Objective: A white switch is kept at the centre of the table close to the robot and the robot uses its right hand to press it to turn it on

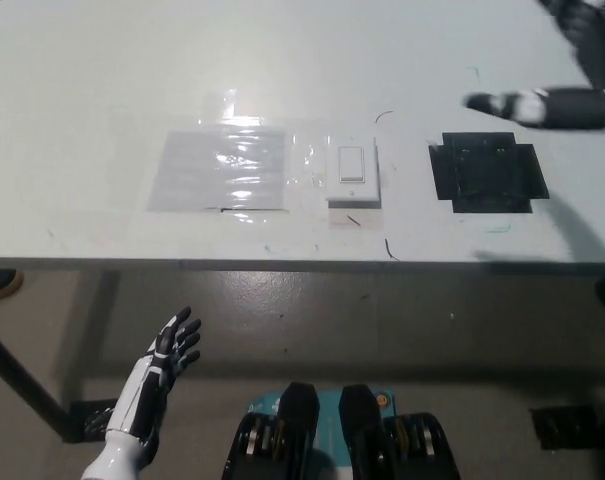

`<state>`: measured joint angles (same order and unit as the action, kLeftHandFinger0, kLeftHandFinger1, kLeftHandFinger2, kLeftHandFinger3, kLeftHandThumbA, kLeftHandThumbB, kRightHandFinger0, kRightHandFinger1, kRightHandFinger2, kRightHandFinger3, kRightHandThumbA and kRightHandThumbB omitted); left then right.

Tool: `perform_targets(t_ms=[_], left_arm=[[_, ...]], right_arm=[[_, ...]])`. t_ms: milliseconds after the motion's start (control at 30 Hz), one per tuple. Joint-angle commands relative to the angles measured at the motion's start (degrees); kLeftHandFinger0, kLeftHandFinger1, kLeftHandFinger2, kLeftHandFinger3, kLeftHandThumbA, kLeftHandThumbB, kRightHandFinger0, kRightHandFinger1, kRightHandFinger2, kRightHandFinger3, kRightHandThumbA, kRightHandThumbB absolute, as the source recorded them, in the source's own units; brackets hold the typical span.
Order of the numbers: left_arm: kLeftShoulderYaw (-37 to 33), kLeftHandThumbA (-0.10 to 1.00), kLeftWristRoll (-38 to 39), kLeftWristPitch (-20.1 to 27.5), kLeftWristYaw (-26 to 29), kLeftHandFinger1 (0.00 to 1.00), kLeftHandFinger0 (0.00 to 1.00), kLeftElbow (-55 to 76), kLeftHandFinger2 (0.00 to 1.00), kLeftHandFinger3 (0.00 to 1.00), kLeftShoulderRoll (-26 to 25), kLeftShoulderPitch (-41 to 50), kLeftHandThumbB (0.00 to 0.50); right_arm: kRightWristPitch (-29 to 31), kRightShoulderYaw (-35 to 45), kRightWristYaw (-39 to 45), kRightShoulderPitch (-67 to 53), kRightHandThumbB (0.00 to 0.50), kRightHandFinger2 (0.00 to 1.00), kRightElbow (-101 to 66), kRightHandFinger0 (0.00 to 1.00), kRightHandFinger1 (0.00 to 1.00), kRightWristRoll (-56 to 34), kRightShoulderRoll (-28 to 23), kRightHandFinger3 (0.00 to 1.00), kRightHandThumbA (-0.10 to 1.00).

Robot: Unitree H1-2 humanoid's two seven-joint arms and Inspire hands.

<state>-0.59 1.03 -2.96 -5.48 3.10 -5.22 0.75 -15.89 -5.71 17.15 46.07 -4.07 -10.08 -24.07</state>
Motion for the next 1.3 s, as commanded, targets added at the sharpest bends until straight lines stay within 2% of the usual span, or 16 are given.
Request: perform_targets(t_ms=[0,67,133,233,267,367,433,500,633,733,1000,1033,1067,1167,1267], left_arm=[[-0.8,1.0,-0.1,0.8,-1.0,1.0,1.0,2.7,1.0,1.0,-0.7,-0.7,0.019],[-0.6,1.0,0.5,1.2,-1.3,1.0,1.0,2.1,1.0,1.0,-0.8,-0.8,0.043],[-0.6,1.0,0.4,1.6,-1.2,1.0,1.0,1.9,1.0,1.0,-0.8,-0.8,0.043],[-0.6,1.0,0.5,1.0,-1.4,1.0,1.0,2.2,1.0,1.0,-0.8,-0.9,0.029],[-0.7,1.0,0.4,0.9,-1.5,1.0,1.0,2.0,1.0,1.0,-0.8,-1.0,0.04],[-0.6,0.99,0.4,0.6,-1.6,1.0,1.0,2.0,1.0,1.0,-0.7,-1.0,0.047],[-0.7,0.99,0.2,0.6,-1.6,1.0,1.0,1.9,1.0,1.0,-0.9,-0.8,0.05],[-0.8,0.99,0.0,0.6,-1.6,1.0,1.0,1.9,1.0,1.0,-1.0,-0.8,0.051],[-0.8,1.0,0.3,-0.1,-1.7,1.0,1.0,2.2,1.0,1.0,-1.2,-0.9,0.052],[-0.8,0.99,0.6,1.1,-1.8,1.0,1.0,1.7,1.0,1.0,-1.2,-0.9,0.046],[-0.9,0.98,0.8,0.6,-1.8,1.0,1.0,2.2,1.0,1.0,-1.2,-0.8,0.031],[-0.9,0.99,0.7,0.5,-1.8,1.0,1.0,2.2,1.0,1.0,-1.2,-0.8,0.045],[-1.0,0.99,0.5,0.4,-1.7,1.0,1.0,2.3,1.0,1.0,-1.3,-0.8,0.045],[-1.0,0.99,0.2,0.1,-1.4,1.0,1.0,2.4,1.0,1.0,-1.3,-1.0,0.054],[-1.1,0.98,0.2,-0.1,-1.6,1.0,1.0,2.6,1.0,1.0,-1.4,-1.0,0.071]], right_arm=[[-9.1,-10.3,13.1,16.1,0.214,1.0,12.3,1.0,1.0,4.7,-3.1,1.0,1.0],[-9.9,-13.0,14.2,18.6,0.183,1.0,16.9,1.0,1.0,5.5,-2.0,1.0,1.0],[-10.9,-15.3,14.2,20.1,0.173,1.0,19.8,1.0,1.0,6.7,-1.4,1.0,1.0],[-7.3,-19.0,14.5,22.0,0.199,1.0,26.3,1.0,1.0,9.5,-0.3,1.0,1.0],[-6.9,-20.8,14.8,22.8,0.24,1.0,28.6,1.0,1.0,10.7,0.0,1.0,1.0],[-8.2,-23.1,14.7,23.2,0.204,1.0,30.1,1.0,1.0,12.0,1.1,1.0,1.0],[-6.9,-24.0,15.1,22.7,0.211,1.0,31.8,1.0,1.0,12.6,1.8,1.0,1.0],[-5.1,-24.4,16.0,22.2,0.243,1.0,33.2,1.0,1.0,13.0,2.2,1.0,1.0],[-2.5,-25.8,17.3,22.5,0.232,1.0,36.2,1.0,1.0,15.0,2.9,1.0,1.0],[-1.7,-26.5,16.5,22.1,0.252,1.0,37.9,1.0,1.0,17.1,3.5,1.0,1.0],[1.1,-27.0,17.8,21.0,0.245,1.0,40.8,1.0,1.0,19.4,4.4,1.0,1.0],[1.1,-27.5,17.6,20.9,0.274,1.0,41.6,1.0,1.0,20.3,4.6,1.0,1.0],[1.0,-27.7,17.5,20.9,0.278,1.0,42.0,1.0,1.0,20.7,4.8,1.0,1.0],[0.8,-27.3,17.6,20.6,0.26,1.0,43.0,1.0,1.0,21.2,5.5,1.0,1.0],[1.3,-27.1,17.6,20.5,0.268,1.0,43.8,1.0,1.0,21.8,6.1,1.0,1.0]])
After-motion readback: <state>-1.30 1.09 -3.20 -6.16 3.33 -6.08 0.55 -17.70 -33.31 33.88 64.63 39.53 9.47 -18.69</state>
